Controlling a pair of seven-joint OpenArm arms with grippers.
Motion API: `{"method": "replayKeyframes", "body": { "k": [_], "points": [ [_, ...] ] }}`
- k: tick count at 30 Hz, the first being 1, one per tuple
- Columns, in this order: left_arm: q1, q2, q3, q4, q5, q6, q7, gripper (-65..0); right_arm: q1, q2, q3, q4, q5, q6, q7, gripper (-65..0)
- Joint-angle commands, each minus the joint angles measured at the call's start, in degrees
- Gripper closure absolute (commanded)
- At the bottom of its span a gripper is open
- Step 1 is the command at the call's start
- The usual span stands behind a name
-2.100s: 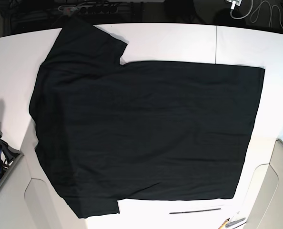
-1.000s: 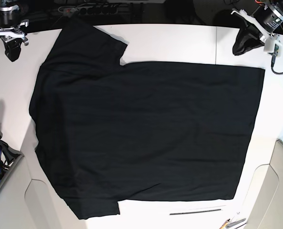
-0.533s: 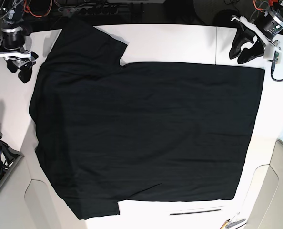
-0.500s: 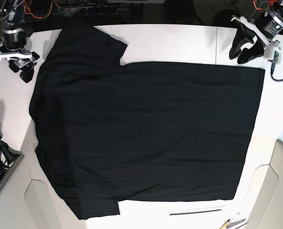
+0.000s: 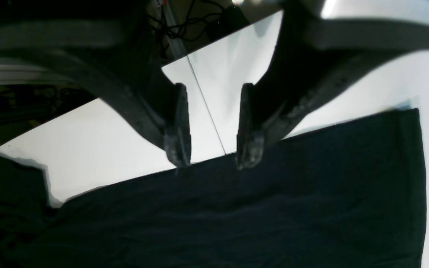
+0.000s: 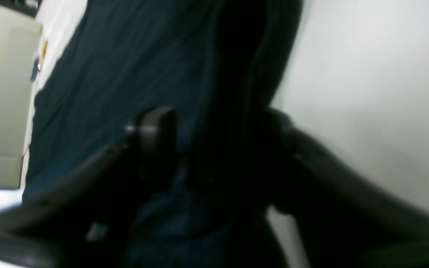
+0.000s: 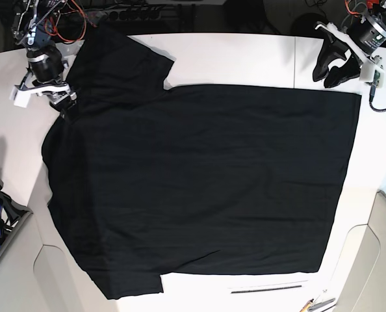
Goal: Fold the T-shirt properly
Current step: 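Grasp the black T-shirt's shoulder edges with both grippers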
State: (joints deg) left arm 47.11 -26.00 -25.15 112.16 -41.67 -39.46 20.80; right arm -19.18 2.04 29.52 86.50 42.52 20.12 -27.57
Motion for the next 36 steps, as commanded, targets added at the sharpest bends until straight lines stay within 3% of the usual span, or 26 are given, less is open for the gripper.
{"method": "replayKeyframes", "body": {
  "k": [1,4,7,12,19,24,36],
  "points": [
    [0.3,-0.5,-0.6,0.8,-0.9,-0.5,-1.2,-24.2,-0.2,0.3,0.0,0.3,-0.8,-0.2,-0.7,-21.4],
    [0.3,-0.5,-2.2,0.8,-0.7,0.9,-0.7,-27.0,-0.3,0.3,0.0,0.3,-3.2,-0.2,-0.9,0.0],
    [0.0,-0.5,-4.5,0.7,-0.7,4.3,0.1,-35.8,-0.4,0.3,0.0,0.3,-3.3,-0.2,-1.1,0.0],
    [-6.2,-0.5,-7.0,-4.0,1.2,11.9,3.2,-36.3,-0.4,0.3,0.0,0.3,-3.3,-0.2,-1.4,0.0],
    [-17.6,-0.7,-7.2,-20.9,-5.8,11.8,9.6,-36.3,-0.4,0.3,0.0,0.3,-3.3,-0.2,-1.4,0.0],
    [-22.3,-0.7,-7.2,-31.1,-10.2,11.8,10.1,-36.3,-0.4,0.3,0.0,0.3,-3.1,-0.2,-1.4,0.0],
    [-23.3,-0.7,-7.1,-33.4,-17.5,8.3,17.3,-36.2,-0.4,0.3,0.0,0.3,-3.1,-0.2,-1.4,0.0]
  ]
}}
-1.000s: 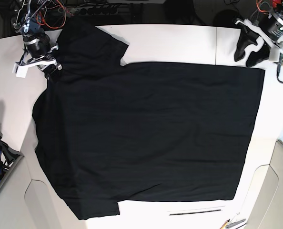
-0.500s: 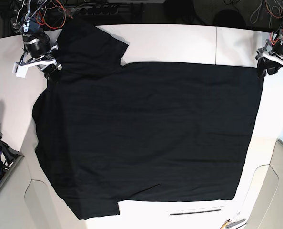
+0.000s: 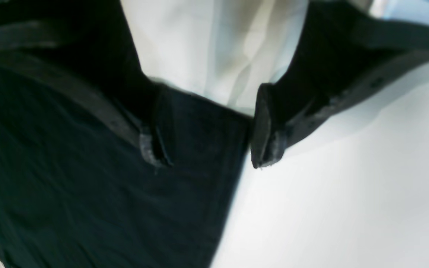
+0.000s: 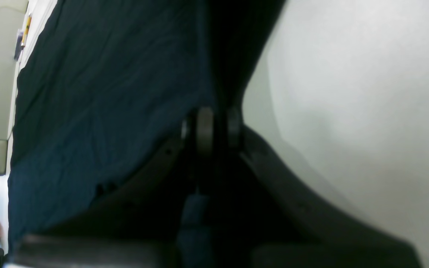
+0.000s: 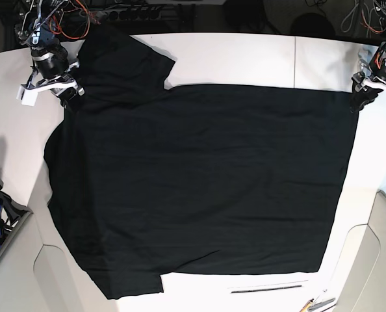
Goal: Fold the T-shirt properly
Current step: 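Grasp the black T-shirt's shoulder edges with both grippers, then lift and pull the shirt toward the robot with both grippers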
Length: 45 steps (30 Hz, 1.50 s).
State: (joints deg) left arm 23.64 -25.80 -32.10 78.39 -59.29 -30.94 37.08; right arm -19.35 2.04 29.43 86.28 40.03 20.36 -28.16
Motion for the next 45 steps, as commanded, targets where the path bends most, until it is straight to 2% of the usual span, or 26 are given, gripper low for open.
{"method": "replayKeyframes", "body": {
  "k": [1,4,5,6,10,16,19,21,28,31,40,45],
  "points": [
    [0.2,-0.9,-0.2,0.3,0.1,-0.2,1.0,-36.1,-0.2,0.3,0.1,0.5,-0.6,-0.4,-0.8,0.0],
    [0.2,-0.9,-0.2,0.3,0.2,-0.2,0.9,-35.6,-0.2,0.3,0.1,0.5,-0.6,-0.4,-0.8,0.0],
    [0.2,-0.9,-0.2,0.3,0.2,-0.2,0.8,-33.0,-0.2,0.3,0.1,0.5,-0.6,-0.4,-0.8,0.0],
    [0.2,-0.9,-0.2,0.3,0.2,-0.2,0.7,-27.9,-0.2,0.3,0.1,0.5,-0.6,-0.4,-0.9,0.0],
    [0.2,-0.9,-0.2,0.3,0.2,-0.2,-1.1,-0.3,-0.2,0.3,0.3,1.2,-0.6,-0.4,-2.4,0.0],
    [0.2,-0.9,-2.0,0.4,0.2,-0.3,-1.3,0.0,-1.6,0.3,3.7,8.2,-0.6,-0.4,-5.5,0.0],
    [0.2,-0.9,-5.2,0.4,-0.1,-3.5,-0.7,0.0,-4.2,0.3,5.8,13.7,-0.6,-0.4,-5.5,0.0],
    [0.2,-0.9,-7.3,0.4,-1.0,-4.3,0.2,0.0,-5.9,0.4,6.9,17.0,-0.6,-0.4,-5.5,0.0],
    [2.7,-0.9,-11.6,0.5,-8.0,-6.7,5.4,0.0,-11.4,1.1,7.5,23.4,-0.2,-0.4,-5.9,0.0],
    [5.2,-0.9,-12.9,0.6,-12.6,-9.1,8.7,0.0,-14.0,1.1,7.5,26.0,1.7,-0.4,-7.9,0.0],
    [10.8,-0.9,-21.2,0.9,-25.7,-9.1,16.2,0.0,-21.8,1.1,7.5,37.6,2.4,-0.4,-8.3,0.0],
    [9.0,-0.9,-20.9,1.0,-25.7,-9.1,16.8,0.0,-19.2,1.1,7.3,39.8,2.2,-0.4,-8.1,0.0]
  ]
}}
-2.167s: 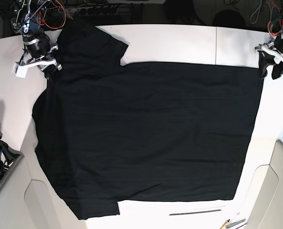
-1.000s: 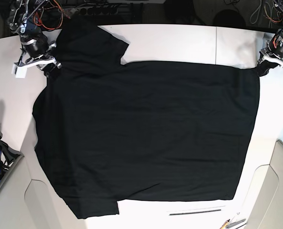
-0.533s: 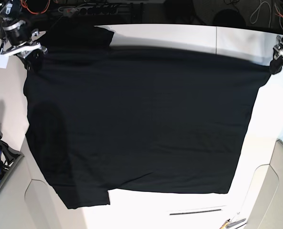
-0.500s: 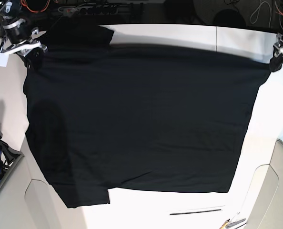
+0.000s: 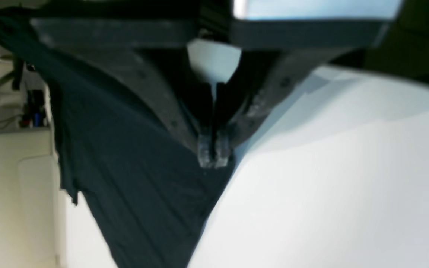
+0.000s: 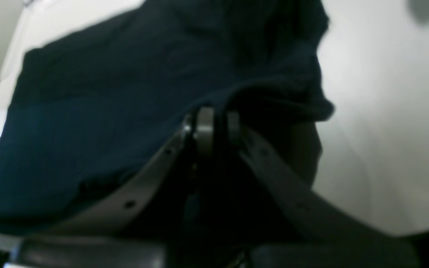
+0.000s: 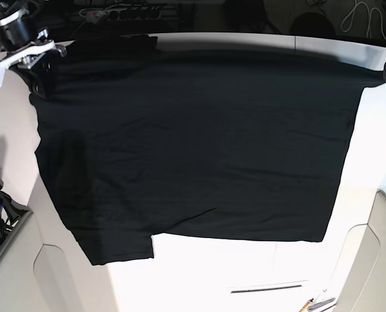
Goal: Fold the T-shirt properly
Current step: 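Lift and pull the shirt toward the robot with both grippers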
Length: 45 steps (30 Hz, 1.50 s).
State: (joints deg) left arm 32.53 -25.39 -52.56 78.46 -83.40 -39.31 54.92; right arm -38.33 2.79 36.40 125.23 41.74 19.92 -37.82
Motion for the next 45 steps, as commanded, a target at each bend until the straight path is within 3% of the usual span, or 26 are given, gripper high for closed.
{"method": "replayKeyframes", "body": {
  "k": [1,5,13,21,31,43,45],
  "points": [
    [-1.0,-1.3,0.2,0.9,-1.6,-0.7,-1.1,0.0,0.9,0.4,0.2,0.5,-0.1,0.0,1.6,0.0],
    [-6.6,-1.3,4.2,0.9,-1.4,-0.7,-1.4,0.0,5.2,0.4,-2.0,-2.8,-3.7,-0.1,2.0,0.0],
    [-16.5,-1.3,14.1,0.9,16.6,-0.7,-10.4,0.0,15.2,0.4,-4.1,-13.2,-8.8,-0.2,5.0,0.0],
    [-21.3,-1.7,15.8,0.9,28.5,1.1,-16.2,0.0,23.9,0.4,-4.2,-23.5,-10.1,-0.2,5.3,0.0],
    [-21.8,-1.8,15.8,0.9,29.6,1.4,-17.6,0.0,27.5,0.4,-4.2,-28.7,-11.4,-0.2,8.7,0.0],
    [-21.7,-1.8,15.9,0.9,29.6,0.2,-18.9,0.0,27.5,0.4,-4.2,-28.7,-11.3,-0.2,7.8,0.0],
    [-21.7,-1.8,15.9,0.9,29.7,0.0,-18.8,-14.9,27.3,0.4,-4.2,-28.7,-11.3,-0.1,7.0,-18.7]
  ]
}}
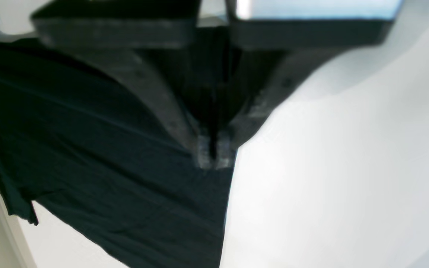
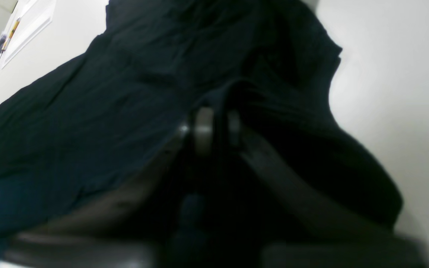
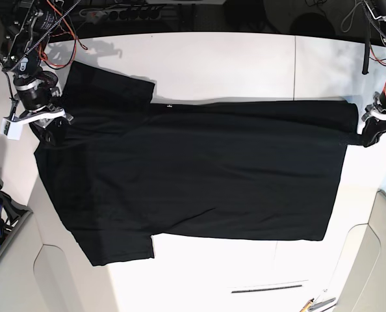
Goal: Fold the T-shirt properly
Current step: 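Lift and pull the shirt toward the robot with both grippers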
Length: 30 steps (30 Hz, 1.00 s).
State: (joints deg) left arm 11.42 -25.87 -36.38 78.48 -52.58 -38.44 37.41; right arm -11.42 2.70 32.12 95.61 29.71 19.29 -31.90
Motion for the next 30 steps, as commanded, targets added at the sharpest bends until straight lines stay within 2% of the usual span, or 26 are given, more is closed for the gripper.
{"method": "replayKeyframes", "body": {
  "k": [1,2,3,7,13,16,20,24,27,30],
  "points": [
    [-0.6,-1.3,-0.3,0.9,-1.2,-0.9,-1.2,-21.1,0.4,0.5,0.1,1.0,0.7,0.5,-0.1,-27.3],
    [-0.6,-1.4,-0.3,0.9,-1.2,-0.9,-1.2,-25.0,0.4,0.5,0.2,1.4,0.8,0.5,-1.9,-32.5],
    [-0.6,-1.5,-0.3,0.9,-1.1,-0.8,-1.1,-25.9,0.4,0.5,0.3,2.0,0.8,0.6,-3.9,-33.6],
    [-0.4,-2.2,-0.3,0.9,-1.2,-0.9,0.2,-25.9,-0.6,0.4,1.8,7.2,1.0,0.6,-9.4,-33.5],
    [-0.4,-3.3,-0.3,0.9,-1.2,-0.9,1.9,-25.9,-8.8,0.4,3.2,17.5,2.7,0.5,-10.8,-33.5],
    [-0.4,-3.8,-0.3,0.9,-1.3,-1.6,2.1,-25.9,-13.8,0.2,3.2,18.6,2.9,0.4,-10.8,-33.5],
    [-0.4,-4.5,-0.3,0.9,-2.1,-1.6,2.1,-25.9,-17.7,0.1,3.2,16.8,2.5,0.4,-8.5,-33.5],
    [-0.4,-4.6,-0.3,0.9,-2.1,-1.6,2.1,-25.9,-16.2,0.2,3.2,10.5,2.8,-0.2,-5.4,-33.5],
    [-0.5,-4.6,-0.3,0.9,-2.1,-1.6,2.1,-25.9,-13.0,0.2,3.1,4.2,4.2,0.1,-6.0,-33.5],
    [-0.4,-4.6,-0.3,0.9,-2.1,-1.6,2.2,-25.8,-10.9,0.1,3.0,-0.6,8.2,2.3,-8.5,-33.5]
  ]
}}
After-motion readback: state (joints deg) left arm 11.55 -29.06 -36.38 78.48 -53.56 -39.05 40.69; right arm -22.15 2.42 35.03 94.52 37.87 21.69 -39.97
